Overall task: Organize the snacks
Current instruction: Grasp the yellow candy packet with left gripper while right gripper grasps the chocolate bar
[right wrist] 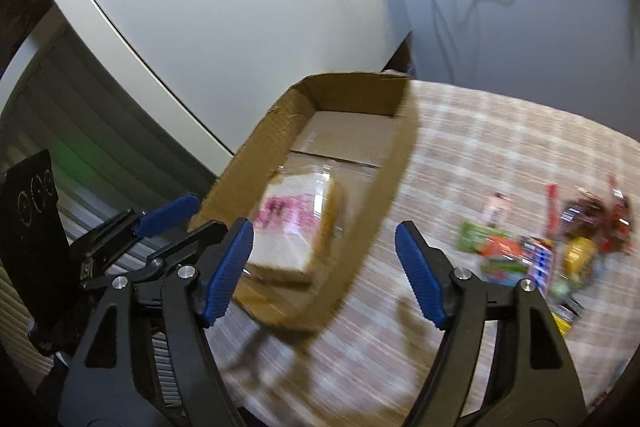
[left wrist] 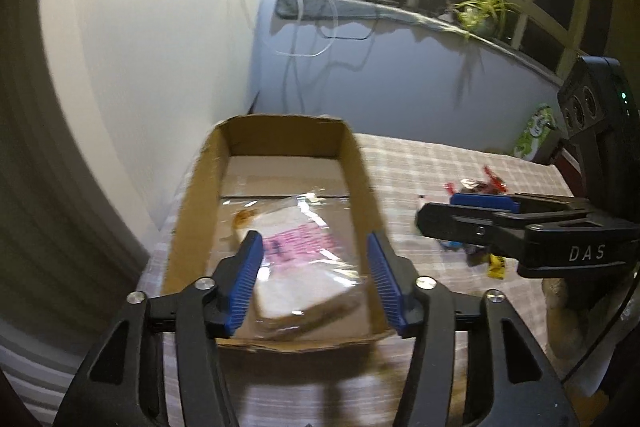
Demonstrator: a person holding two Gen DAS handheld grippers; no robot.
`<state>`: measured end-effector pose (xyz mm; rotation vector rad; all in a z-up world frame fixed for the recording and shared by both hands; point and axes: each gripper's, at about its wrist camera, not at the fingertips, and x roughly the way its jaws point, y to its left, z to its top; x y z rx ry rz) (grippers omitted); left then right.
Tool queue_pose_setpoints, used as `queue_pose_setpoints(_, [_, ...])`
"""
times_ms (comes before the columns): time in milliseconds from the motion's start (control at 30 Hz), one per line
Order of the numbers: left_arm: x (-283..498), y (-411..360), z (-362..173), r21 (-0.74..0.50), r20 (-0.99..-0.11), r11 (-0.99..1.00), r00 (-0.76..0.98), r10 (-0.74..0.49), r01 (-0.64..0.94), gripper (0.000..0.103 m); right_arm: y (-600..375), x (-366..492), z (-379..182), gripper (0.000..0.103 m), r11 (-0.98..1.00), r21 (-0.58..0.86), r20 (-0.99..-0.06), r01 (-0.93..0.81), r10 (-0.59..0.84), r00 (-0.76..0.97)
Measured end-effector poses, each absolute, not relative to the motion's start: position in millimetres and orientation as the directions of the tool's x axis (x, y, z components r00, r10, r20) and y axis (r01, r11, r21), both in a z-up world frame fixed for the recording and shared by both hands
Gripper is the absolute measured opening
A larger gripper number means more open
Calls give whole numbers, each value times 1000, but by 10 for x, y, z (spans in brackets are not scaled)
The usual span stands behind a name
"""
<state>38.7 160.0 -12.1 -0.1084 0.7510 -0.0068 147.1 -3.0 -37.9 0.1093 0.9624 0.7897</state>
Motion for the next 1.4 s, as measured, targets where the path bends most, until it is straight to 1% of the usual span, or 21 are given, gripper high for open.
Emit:
queue_pose_setpoints(100, [374,1368,-99,-88,-667,996,742,-71,16,59,-366,1367,-349,77,757,376,-698,-534,611,374])
queue_pose_setpoints(167, [370,1226,-101,-84,-663,995,743,-92,48,59,-615,1300,-351,84,782,353,-699,-514,585,410])
queue_pose_setpoints(267, [386,1005,-106,-87,-661,992,739,-129,95,59,-1014,1207,-341,88,824,314,-700,-472,537,470])
queue_pose_setpoints(433, [472,679,-204,-113,-670,980,716,-197,164,60,-1646,1068,-333,92,900,219,-716,-378,411,564])
queue_pose_setpoints(533, [535,536,-303,-130,-686,974,692,-224,185,60,-1971,965,-381,92,940,146,-730,-308,312,608])
queue_pose_setpoints(733, [678,211,-544,-180,-722,950,622,-304,256,60,-2483,722,-632,92,981,36,-770,-192,150,621])
queue_pose_setpoints(800, [716,88,-618,-198,-734,938,591,-335,285,60,-2589,675,-734,92,985,35,-789,-171,133,600])
queue_pose_setpoints(900, [753,-56,-709,-211,-747,927,560,-358,311,60,-2691,664,-859,92,986,76,-809,-150,149,569])
queue_pose_setpoints(1000, [796,-157,-791,-225,-755,920,539,-373,321,60,-2724,642,-908,92,985,109,-808,-135,167,565])
queue_pose_setpoints(1100, [845,-226,-851,-225,-763,918,527,-374,326,57,-2697,646,-959,92,983,128,-810,-129,179,558])
queue_pose_setpoints(1200, [893,-286,-892,-205,-771,923,527,-357,326,57,-2611,691,-1009,92,984,121,-816,-133,175,551])
queue_pose_setpoints(1333, [971,-359,-957,-171,-784,930,527,-329,326,57,-2492,779,-1104,92,987,70,-826,-142,138,547])
queue_pose_setpoints(1367, [991,-382,-980,-158,-788,931,526,-319,328,56,-2469,811,-1136,92,988,65,-830,-141,132,541])
queue_pose_setpoints(1400, [1008,-404,-1003,-150,-793,932,523,-313,330,49,-2453,824,-1157,92,988,59,-832,-142,127,540])
